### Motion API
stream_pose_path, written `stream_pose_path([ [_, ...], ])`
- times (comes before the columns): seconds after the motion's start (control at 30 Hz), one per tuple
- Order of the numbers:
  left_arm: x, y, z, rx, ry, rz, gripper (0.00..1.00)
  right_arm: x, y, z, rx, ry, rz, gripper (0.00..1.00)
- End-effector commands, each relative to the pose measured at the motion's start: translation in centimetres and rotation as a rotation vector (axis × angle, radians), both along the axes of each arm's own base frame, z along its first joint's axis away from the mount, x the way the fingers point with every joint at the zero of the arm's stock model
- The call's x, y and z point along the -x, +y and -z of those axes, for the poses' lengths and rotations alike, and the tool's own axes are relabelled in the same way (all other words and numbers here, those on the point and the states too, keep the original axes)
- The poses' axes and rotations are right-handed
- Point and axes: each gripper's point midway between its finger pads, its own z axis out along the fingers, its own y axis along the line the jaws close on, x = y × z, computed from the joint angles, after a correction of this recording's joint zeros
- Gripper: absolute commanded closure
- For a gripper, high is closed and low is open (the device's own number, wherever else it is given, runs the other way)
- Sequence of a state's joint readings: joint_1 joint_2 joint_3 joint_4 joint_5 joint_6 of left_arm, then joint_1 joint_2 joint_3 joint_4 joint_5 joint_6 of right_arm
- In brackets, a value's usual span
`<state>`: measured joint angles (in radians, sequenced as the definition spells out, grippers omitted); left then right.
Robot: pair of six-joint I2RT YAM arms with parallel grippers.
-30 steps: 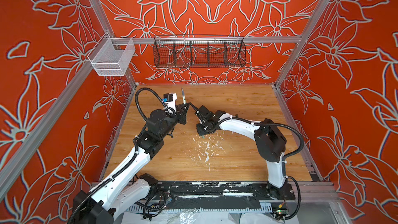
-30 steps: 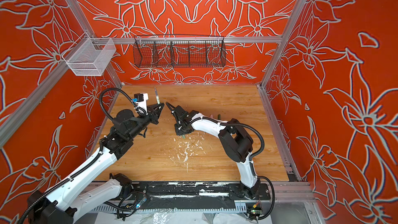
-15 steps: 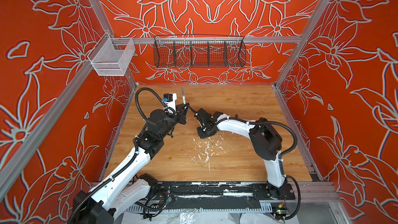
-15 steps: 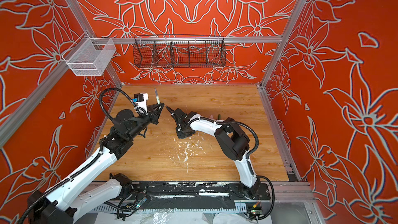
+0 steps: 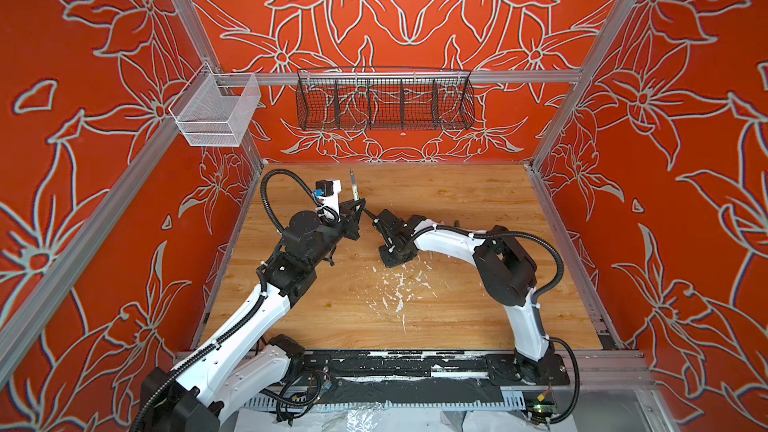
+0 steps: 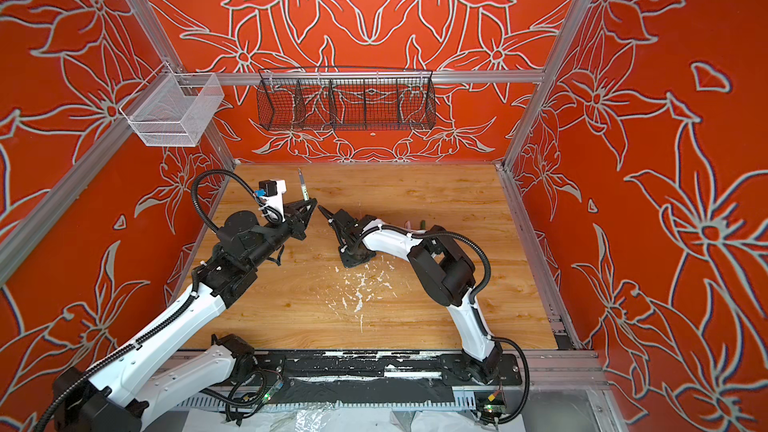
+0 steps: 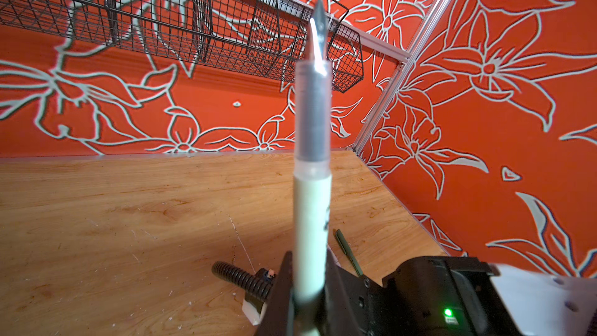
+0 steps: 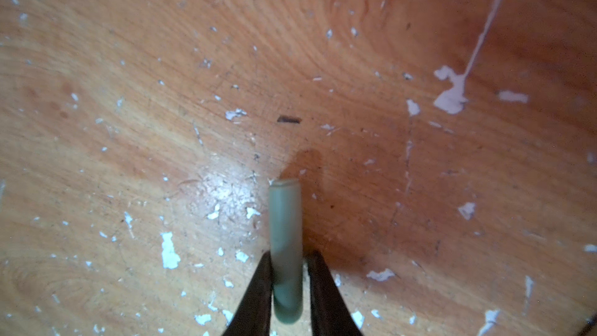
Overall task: Insert the pens into the pen caps
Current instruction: 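Grasp the mint-green cap on the table with the right gripper, then lift the mint cap and raise it above the pen nib held by left gripper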
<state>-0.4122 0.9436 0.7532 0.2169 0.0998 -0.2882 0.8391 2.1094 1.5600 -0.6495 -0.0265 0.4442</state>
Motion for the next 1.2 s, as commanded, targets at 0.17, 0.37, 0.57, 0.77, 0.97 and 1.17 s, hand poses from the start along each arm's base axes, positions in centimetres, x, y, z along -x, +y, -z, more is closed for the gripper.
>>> stream_pose_path([
  [0.17,0.1,0.0,-1.6,0.002,-0.038,0.004,1.00,-0.8,0.1,0.9,0.045,-0.008,-0.013,0.78],
  [0.37,0.1,0.1,-1.6,0.001,-0.039,0.003,1.00,-1.2,0.7,0.6,0.011,-0.013,-0.014,0.75],
  [0.57,0.1,0.1,-1.7,-0.001,-0.041,0.001,1.00,-1.5,1.2,0.7,-0.002,-0.011,-0.014,0.75],
  [0.77,0.1,0.1,-1.6,-0.003,-0.039,0.000,1.00,-1.9,1.0,1.0,0.024,-0.024,-0.013,0.77],
  [0.97,0.1,0.1,-1.6,-0.004,-0.039,0.000,1.00,-2.1,1.1,0.6,0.021,-0.034,-0.015,0.82],
  [1.17,0.1,0.2,-1.6,-0.009,-0.041,-0.002,1.00,-2.0,1.5,-0.6,-0.025,-0.052,-0.015,0.84],
])
